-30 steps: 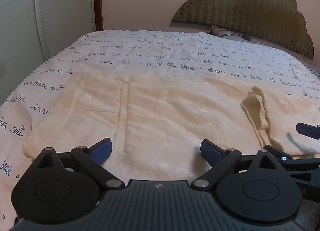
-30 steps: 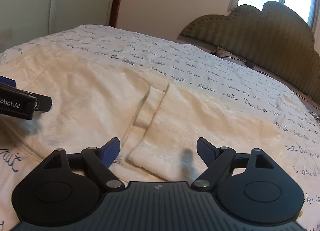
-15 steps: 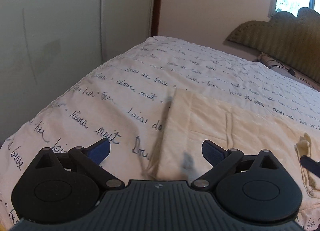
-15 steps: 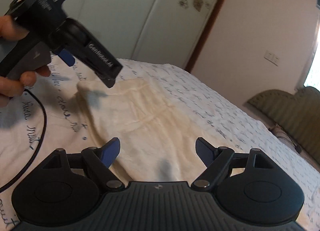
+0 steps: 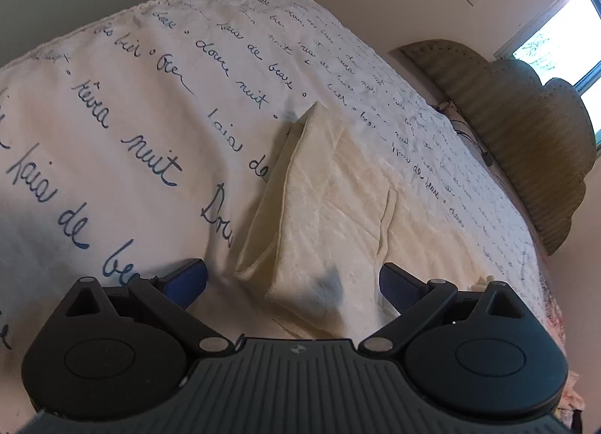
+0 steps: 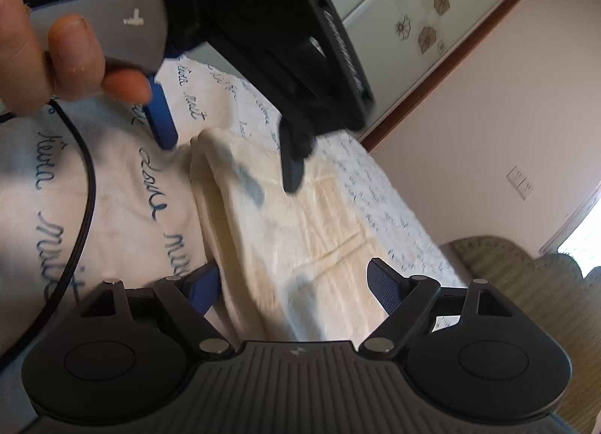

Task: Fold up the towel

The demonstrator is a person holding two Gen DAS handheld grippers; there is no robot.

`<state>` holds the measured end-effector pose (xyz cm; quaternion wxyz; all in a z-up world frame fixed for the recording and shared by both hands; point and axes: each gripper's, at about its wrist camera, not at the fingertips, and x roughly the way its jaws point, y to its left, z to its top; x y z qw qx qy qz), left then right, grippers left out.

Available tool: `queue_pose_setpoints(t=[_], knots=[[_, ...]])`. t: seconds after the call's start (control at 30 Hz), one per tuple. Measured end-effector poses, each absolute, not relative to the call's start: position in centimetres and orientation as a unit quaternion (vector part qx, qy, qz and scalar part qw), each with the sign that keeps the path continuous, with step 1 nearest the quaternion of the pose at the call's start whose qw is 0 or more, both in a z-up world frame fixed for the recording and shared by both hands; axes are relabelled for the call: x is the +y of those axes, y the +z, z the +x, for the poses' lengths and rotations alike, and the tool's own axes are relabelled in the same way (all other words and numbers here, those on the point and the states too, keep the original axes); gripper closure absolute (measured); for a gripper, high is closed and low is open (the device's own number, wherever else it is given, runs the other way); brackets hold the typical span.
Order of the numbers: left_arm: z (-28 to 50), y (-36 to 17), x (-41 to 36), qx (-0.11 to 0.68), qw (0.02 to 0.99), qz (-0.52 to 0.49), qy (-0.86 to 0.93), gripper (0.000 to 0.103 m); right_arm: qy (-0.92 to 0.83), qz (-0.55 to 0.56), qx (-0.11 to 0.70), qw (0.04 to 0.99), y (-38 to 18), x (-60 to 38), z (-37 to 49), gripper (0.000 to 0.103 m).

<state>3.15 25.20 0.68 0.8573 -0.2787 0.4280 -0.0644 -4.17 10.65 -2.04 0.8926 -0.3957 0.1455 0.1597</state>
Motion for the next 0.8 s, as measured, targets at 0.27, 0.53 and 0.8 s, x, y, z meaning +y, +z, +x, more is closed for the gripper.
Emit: queue_pose_setpoints(t=[0.27, 0.53, 0.8], knots=[[5.5, -0.2, 25.7, 0.427, 0.838, -0.325, -0.101, 0.003, 0.210, -0.383, 0.155, 0.886, -1.8, 12.1, -2.3, 0.086], [9.1, -1.1, 27.0, 0.417, 0.804, -0.403, -0.129, 0.004, 0.244, -0.189, 0.184, 0.933, 3.8, 6.4, -0.9, 0.092], [11.5, -1.8, 25.2, 0.449, 0.791, -0.401, -0.111, 0.081, 0.295, -0.166, 0.214, 0.916, 4.1, 4.9, -1.6, 0.092]])
